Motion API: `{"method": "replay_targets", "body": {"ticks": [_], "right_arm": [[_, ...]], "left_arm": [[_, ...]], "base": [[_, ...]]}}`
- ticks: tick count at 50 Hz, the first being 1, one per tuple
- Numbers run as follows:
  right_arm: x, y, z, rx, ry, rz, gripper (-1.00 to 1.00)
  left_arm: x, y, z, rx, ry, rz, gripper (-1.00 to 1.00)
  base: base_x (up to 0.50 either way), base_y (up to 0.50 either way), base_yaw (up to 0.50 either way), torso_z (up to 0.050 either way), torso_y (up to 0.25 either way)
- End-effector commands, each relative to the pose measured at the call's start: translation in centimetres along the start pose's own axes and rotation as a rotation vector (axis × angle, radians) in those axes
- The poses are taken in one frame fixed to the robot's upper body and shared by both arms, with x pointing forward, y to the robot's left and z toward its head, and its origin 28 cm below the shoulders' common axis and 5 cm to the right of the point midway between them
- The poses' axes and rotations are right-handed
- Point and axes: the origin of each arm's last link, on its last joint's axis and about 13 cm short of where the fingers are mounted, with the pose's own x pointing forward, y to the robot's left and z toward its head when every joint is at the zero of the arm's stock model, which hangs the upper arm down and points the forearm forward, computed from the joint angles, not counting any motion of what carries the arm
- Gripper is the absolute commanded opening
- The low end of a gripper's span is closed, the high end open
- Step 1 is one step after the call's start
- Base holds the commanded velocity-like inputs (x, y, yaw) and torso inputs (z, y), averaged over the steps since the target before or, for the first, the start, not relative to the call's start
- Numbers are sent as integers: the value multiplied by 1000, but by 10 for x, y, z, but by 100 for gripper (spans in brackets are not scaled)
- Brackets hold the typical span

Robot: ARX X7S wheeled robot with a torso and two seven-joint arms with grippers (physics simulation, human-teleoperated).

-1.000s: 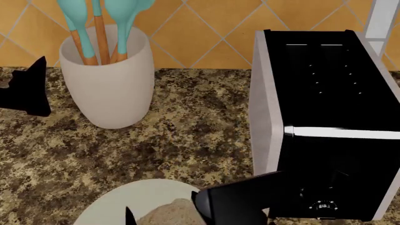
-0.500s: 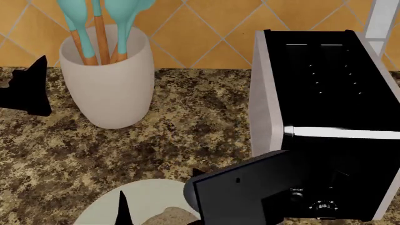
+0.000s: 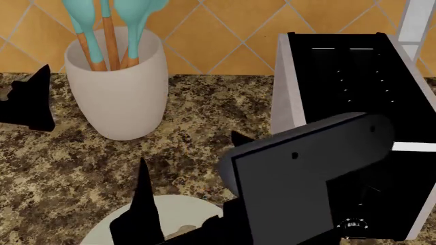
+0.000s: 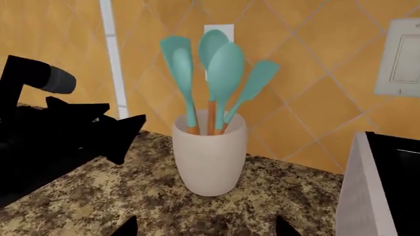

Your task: Place the toasted item on a plate.

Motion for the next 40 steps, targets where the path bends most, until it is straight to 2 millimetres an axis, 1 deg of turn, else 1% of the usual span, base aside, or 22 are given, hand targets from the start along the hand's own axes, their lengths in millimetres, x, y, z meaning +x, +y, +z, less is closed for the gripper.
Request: {"method": "replay_targets", "body": {"ticks": [1,6,13,19,27,33,40], "right_arm": [[-7,-5,20,-16,-65,-35,100],[-11,-7,28,-23,-91,-54,100],[-20,-11,45,-29,-145,-89,100],[-27,-18,51,-30,-173,-127,100],[-37,-27,61,-34,-208,-187,100],[-41,-39,64,-39,-215,-247,100],[-51,-53,71,-53,-222,-321,100]], "left_arm": [[-4,0,0,0,0,-3,100],[-6,0,0,0,0,-4,100],[-12,3,-2,1,1,5,100],[-19,6,0,8,-10,17,100],[-39,14,2,36,-22,34,100],[-53,17,-2,61,-22,30,100],[-76,25,-1,86,-24,43,100]], "base": [[0,0,0,0,0],[0,0,0,0,0],[0,0,0,0,0],[0,0,0,0,0],[0,0,0,0,0],[0,0,0,0,0],[0,0,0,0,0]]}}
